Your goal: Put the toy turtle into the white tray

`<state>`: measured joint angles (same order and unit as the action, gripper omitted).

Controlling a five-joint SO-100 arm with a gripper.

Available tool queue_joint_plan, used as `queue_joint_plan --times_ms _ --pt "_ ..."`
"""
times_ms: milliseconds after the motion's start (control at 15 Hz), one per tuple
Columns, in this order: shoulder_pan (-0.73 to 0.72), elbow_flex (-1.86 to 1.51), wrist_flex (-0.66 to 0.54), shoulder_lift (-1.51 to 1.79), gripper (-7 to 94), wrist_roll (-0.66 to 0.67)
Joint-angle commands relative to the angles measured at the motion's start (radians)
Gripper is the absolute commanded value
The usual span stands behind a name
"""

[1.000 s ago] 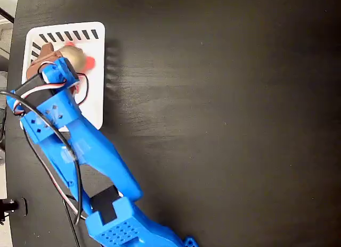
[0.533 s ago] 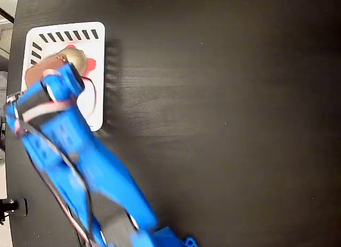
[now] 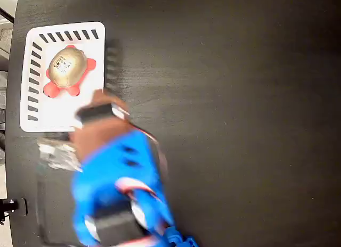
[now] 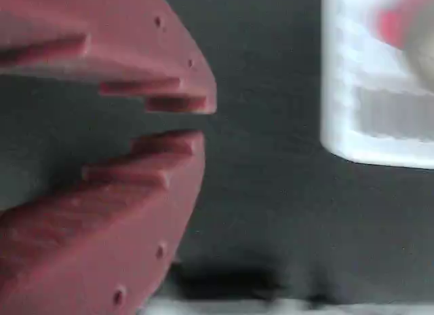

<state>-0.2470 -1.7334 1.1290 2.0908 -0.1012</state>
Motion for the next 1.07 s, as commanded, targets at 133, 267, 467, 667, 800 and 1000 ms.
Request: queue_joint_plan --times_ms 133,267,467,667,800,1000 --pt "0.161 -0.430 -0.097 0.423 -1 0.009" --pt "0.196 -0.690 -0.124 0.646 -1 0.006" --pt "0.210 -0.956 -0.052 0.966 -1 0.018" --pt "0.218 -1.045 0.074 1.150 -1 0.043" --pt "0.192 -1.072 0.167 1.236 -1 0.044" --pt "0.209 -1.123 0.196 1.276 -1 0.028"
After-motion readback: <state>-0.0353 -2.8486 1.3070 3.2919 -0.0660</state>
